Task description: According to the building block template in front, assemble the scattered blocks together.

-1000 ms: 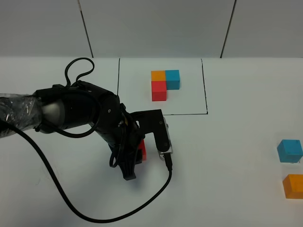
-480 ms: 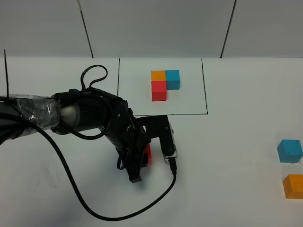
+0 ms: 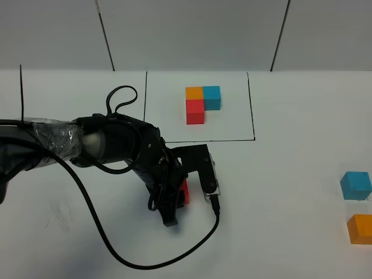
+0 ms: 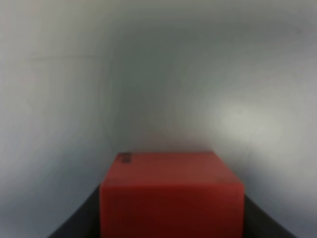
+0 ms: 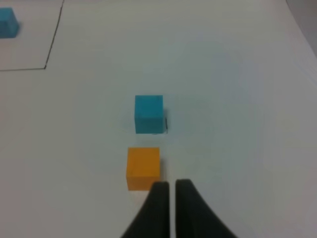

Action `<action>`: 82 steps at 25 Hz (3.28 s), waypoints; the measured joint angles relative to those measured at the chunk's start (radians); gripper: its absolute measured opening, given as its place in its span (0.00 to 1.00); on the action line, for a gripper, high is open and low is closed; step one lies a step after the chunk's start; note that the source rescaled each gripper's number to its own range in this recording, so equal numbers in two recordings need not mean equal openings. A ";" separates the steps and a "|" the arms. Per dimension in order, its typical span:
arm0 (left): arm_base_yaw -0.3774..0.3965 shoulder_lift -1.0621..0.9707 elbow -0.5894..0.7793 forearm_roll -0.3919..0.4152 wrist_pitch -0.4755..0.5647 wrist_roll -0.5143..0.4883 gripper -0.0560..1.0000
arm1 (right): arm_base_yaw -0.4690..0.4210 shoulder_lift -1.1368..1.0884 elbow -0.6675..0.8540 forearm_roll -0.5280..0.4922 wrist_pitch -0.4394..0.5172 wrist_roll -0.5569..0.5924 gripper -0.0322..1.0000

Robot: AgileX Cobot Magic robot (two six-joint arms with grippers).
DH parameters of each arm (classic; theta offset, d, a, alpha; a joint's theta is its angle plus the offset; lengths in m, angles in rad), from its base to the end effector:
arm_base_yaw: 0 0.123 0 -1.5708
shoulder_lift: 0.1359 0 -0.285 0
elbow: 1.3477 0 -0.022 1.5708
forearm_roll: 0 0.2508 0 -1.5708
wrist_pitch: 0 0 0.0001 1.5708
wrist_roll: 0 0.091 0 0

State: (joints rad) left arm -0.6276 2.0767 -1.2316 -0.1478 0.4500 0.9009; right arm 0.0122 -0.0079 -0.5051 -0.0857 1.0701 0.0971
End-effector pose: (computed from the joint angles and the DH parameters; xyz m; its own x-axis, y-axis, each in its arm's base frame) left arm 0.3207 -0.2398 0.1101 -0.1238 0.9459 -0.2998 0.9597 0.1909 0.2063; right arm -0.0071 -0.0069 0.2781 -0.4476 0.0502 -0.8928 0.0800 0.9967 0.0160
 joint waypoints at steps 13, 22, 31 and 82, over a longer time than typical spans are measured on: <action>0.000 0.000 -0.001 -0.003 0.005 0.000 0.52 | 0.000 0.000 0.000 0.000 0.000 0.000 0.03; 0.000 0.002 -0.001 -0.006 0.014 0.000 0.56 | 0.000 0.000 0.000 0.000 0.000 0.000 0.03; 0.000 0.002 -0.001 -0.008 0.003 -0.051 0.74 | 0.000 0.000 0.000 0.000 0.000 0.000 0.03; 0.021 -0.414 0.000 0.433 0.325 -1.329 0.06 | 0.000 0.000 0.000 0.000 0.000 0.000 0.03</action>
State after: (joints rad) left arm -0.6062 1.6622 -1.2319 0.2847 0.7755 -0.4286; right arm 0.0122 -0.0079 -0.5051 -0.0857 1.0701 0.0971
